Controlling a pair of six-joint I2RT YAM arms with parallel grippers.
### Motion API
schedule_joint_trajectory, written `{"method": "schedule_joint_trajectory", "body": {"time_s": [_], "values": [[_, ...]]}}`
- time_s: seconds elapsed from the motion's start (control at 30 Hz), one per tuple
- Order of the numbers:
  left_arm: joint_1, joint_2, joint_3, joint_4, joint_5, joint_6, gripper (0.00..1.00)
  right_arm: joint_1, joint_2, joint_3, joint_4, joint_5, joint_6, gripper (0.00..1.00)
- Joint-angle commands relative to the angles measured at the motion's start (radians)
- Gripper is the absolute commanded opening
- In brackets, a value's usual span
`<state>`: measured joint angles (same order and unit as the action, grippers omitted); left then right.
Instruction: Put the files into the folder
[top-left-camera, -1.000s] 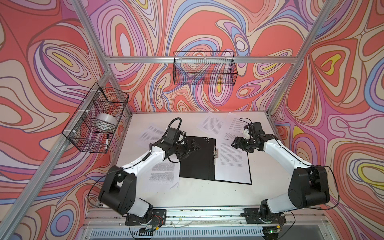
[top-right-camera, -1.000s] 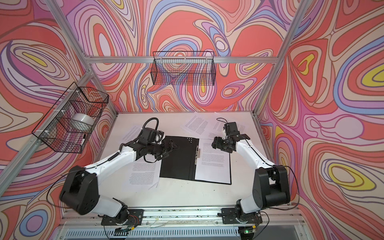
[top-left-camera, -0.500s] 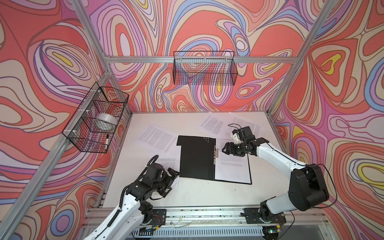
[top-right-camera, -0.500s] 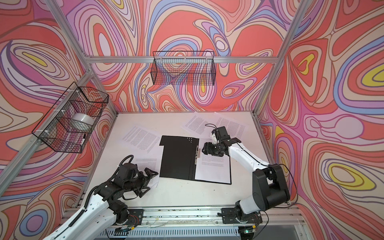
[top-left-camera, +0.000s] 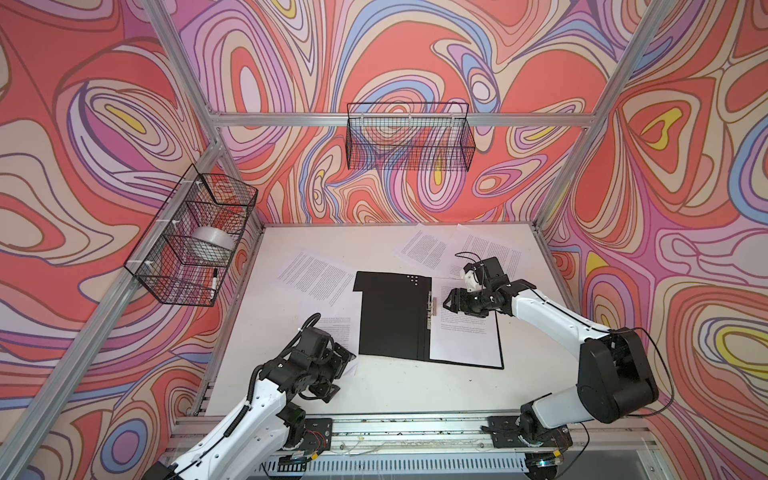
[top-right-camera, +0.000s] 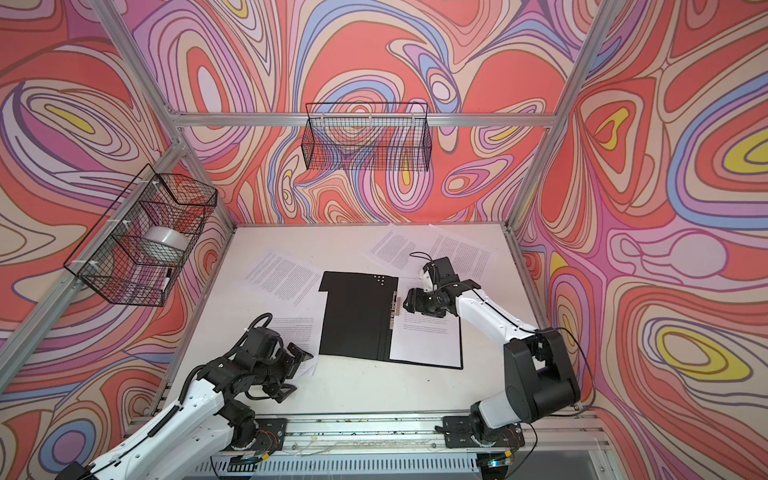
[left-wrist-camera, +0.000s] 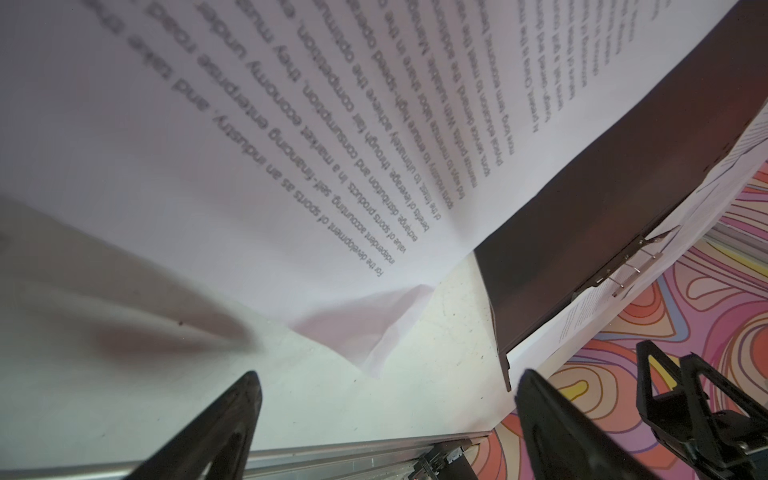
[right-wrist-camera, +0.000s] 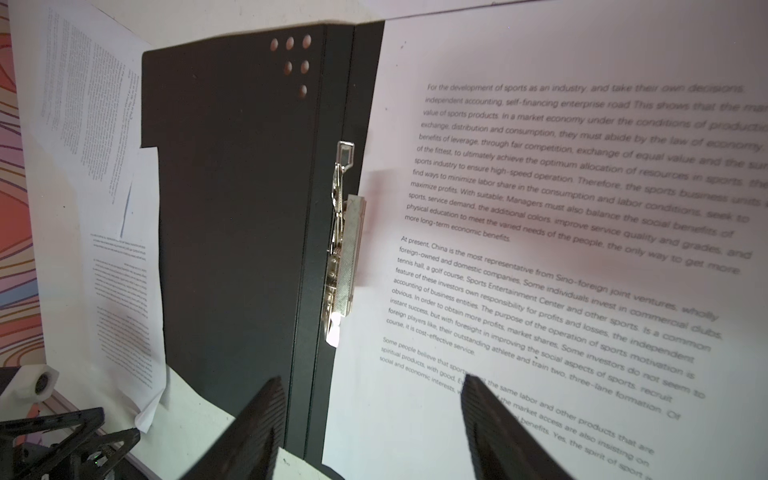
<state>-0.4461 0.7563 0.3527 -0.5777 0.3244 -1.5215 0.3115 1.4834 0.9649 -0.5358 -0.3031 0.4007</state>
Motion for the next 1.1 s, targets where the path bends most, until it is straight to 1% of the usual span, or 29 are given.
{"method": "schedule_joint_trajectory", "body": {"time_s": [0.0,0.07,0.17,0.23,0.27,0.4,0.47,0.53,0.67,0.73,0.87,0.97,1.07], "values": [[-0.004,0.039,-0.045,0.108,0.011,-0.079,0.79,0.009,-0.024,0.001,0.003,0.007,0.006,0.7],[-0.005,0.058,-0.063,0.134,0.016,-0.104,0.71,0.011,-0.023,0.002,0.002,0.007,0.006,0.7],[-0.005,0.06,-0.06,0.12,0.008,-0.121,0.6,0.011,-0.02,0.002,0.001,0.01,0.005,0.69],[-0.005,0.057,-0.062,0.109,0.002,-0.129,0.58,0.011,-0.011,0.005,0.002,0.007,0.003,0.69],[-0.006,0.055,-0.063,0.103,0.0,-0.136,0.55,0.011,-0.006,0.007,0.002,0.003,0.003,0.69],[-0.014,0.044,-0.079,0.106,-0.008,-0.168,0.49,0.011,0.005,0.011,0.008,-0.005,0.006,0.68],[-0.026,0.04,-0.089,0.119,-0.018,-0.185,0.45,0.011,0.007,0.012,0.006,-0.005,0.002,0.67],[-0.043,0.046,-0.096,0.138,-0.025,-0.202,0.4,0.011,0.006,0.013,0.004,-0.005,0.0,0.67],[-0.079,0.069,-0.097,0.153,-0.039,-0.222,0.35,0.011,0.003,0.009,0.002,-0.004,-0.002,0.67],[-0.097,0.082,-0.101,0.171,-0.046,-0.235,0.3,0.011,0.0,0.002,0.005,-0.005,-0.001,0.67],[-0.111,0.094,-0.099,0.182,-0.058,-0.244,0.27,0.011,-0.004,-0.006,0.006,-0.007,0.0,0.67],[-0.114,0.085,-0.101,0.183,-0.067,-0.256,0.21,0.011,-0.008,-0.007,0.003,-0.01,-0.003,0.67],[-0.12,0.064,-0.106,0.185,-0.084,-0.268,0.18,0.011,-0.013,-0.007,0.0,-0.01,-0.005,0.66]]}}
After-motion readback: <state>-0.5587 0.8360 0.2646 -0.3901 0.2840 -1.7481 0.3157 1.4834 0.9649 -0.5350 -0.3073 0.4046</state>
